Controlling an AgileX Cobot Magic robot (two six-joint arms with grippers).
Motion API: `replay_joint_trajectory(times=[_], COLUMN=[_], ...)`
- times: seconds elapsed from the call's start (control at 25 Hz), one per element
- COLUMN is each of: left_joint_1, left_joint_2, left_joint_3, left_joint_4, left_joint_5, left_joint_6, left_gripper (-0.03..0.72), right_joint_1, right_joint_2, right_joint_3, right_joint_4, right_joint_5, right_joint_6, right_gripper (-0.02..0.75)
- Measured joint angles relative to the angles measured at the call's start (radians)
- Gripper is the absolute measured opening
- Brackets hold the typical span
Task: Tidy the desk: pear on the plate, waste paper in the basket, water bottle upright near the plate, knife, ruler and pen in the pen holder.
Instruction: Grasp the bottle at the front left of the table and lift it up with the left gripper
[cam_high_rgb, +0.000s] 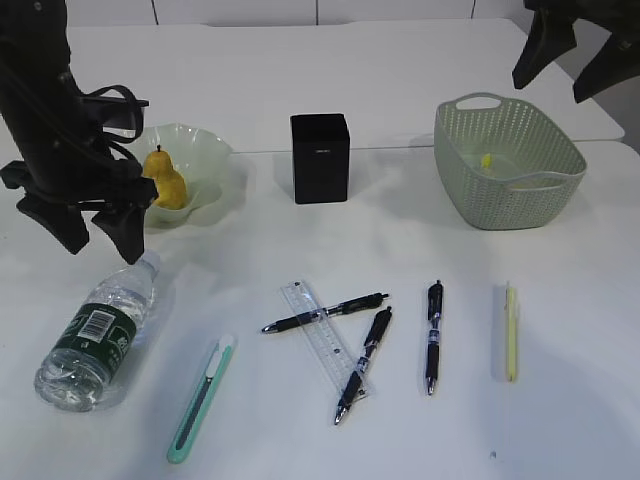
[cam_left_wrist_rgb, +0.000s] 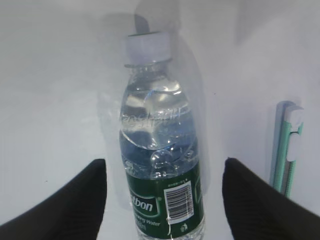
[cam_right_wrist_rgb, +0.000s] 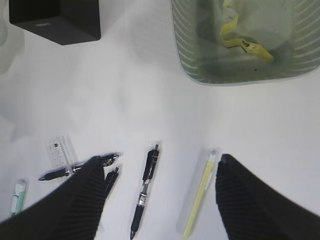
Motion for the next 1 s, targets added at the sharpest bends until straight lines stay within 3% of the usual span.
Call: replay_joint_trajectory(times=[0.16,0.28,1.0], left_joint_1=[0.0,0.0,0.0], left_joint_2=[0.0,0.002,0.13], left_joint_3=[0.0,0.0,0.0], left_joint_4=[-0.009,-0.011,-0.013], left_joint_5=[-0.002,-0.004,-0.005], left_joint_6=[-0.007,-0.021,-0.031], left_gripper=[0.631,0.678,0.687], right_joint_1=[0.0,0.0,0.0], right_joint_2=[0.0,0.0,0.0], right_joint_3=[0.0,0.0,0.0], right_joint_4=[0.0,0.0,0.0], right_joint_5=[0.0,0.0,0.0], right_joint_6=[0.0,0.0,-0.002], right_gripper=[0.54,0.54,0.54])
